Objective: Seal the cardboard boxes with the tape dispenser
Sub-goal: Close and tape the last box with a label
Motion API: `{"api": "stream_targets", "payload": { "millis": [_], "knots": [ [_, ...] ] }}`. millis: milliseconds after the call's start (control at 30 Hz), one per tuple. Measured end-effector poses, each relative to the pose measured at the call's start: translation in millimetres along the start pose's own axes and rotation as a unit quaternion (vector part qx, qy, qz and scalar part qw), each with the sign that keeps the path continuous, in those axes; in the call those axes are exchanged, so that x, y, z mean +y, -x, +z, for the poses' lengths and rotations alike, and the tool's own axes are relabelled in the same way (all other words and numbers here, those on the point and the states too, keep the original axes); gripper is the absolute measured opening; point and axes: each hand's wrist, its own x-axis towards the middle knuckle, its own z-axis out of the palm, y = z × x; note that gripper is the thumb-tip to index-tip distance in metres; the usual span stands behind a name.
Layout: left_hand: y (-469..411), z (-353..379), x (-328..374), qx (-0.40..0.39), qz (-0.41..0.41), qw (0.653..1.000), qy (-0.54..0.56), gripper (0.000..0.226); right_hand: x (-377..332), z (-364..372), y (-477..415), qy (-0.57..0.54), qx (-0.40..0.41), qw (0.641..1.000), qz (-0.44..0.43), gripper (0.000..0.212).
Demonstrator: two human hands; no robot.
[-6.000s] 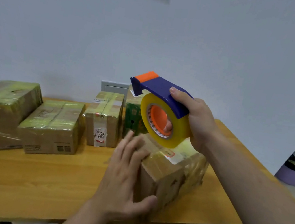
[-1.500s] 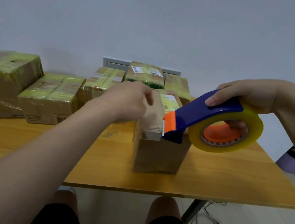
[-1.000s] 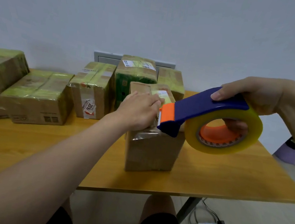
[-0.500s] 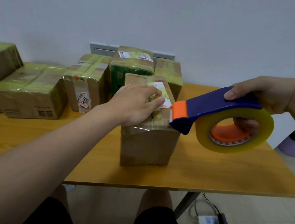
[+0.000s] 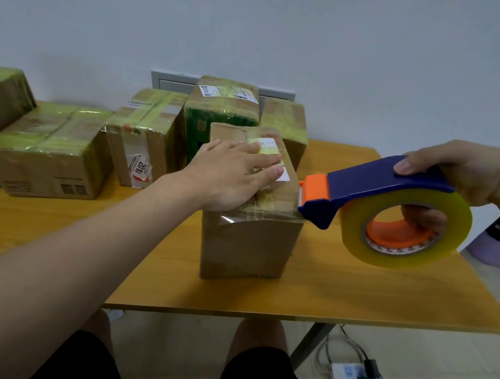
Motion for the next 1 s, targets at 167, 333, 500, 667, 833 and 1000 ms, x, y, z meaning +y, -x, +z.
{"api": "stream_targets", "payload": {
  "millis": [167, 333, 500, 667, 833, 1000],
  "knots": [
    [3.8, -4.3, 3.2, -0.013, 0.001, 1.000, -0.021, 0.062, -0.5, 4.8, -0.7, 0.008, 0.036, 0.999, -0.004, 0.068],
    [-12.1, -12.3, 28.8, -0.049, -0.039, 0.998, 0.008, 0.044, -0.4, 8.7, -3.4, 0.024, 0.068, 0.997, -0.030, 0.068],
    [-9.3, -4.0, 29.5, -0.067, 0.018, 0.996, 0.051, 0.045, -3.6, 14.5, -9.3, 0.026, 0.039, 0.998, -0.047, 0.065],
    [-6.6, -10.3, 10.3, -0.083, 0.061, 0.994, 0.041, 0.043, -6.4, 23.4, -10.7, 0.029, 0.035, 0.997, -0.066, 0.059],
    [-4.6, -10.6, 2.1, -0.086, 0.083, 0.992, 0.039, 0.043, -1.2, 29.3, -8.9, 0.014, 0.016, 0.998, -0.065, 0.059],
    [-7.6, -5.3, 11.3, -0.085, 0.095, 0.992, -0.001, 0.044, 28.4, 27.8, -2.6, -0.063, 0.045, 0.996, -0.052, 0.074]
  ]
}}
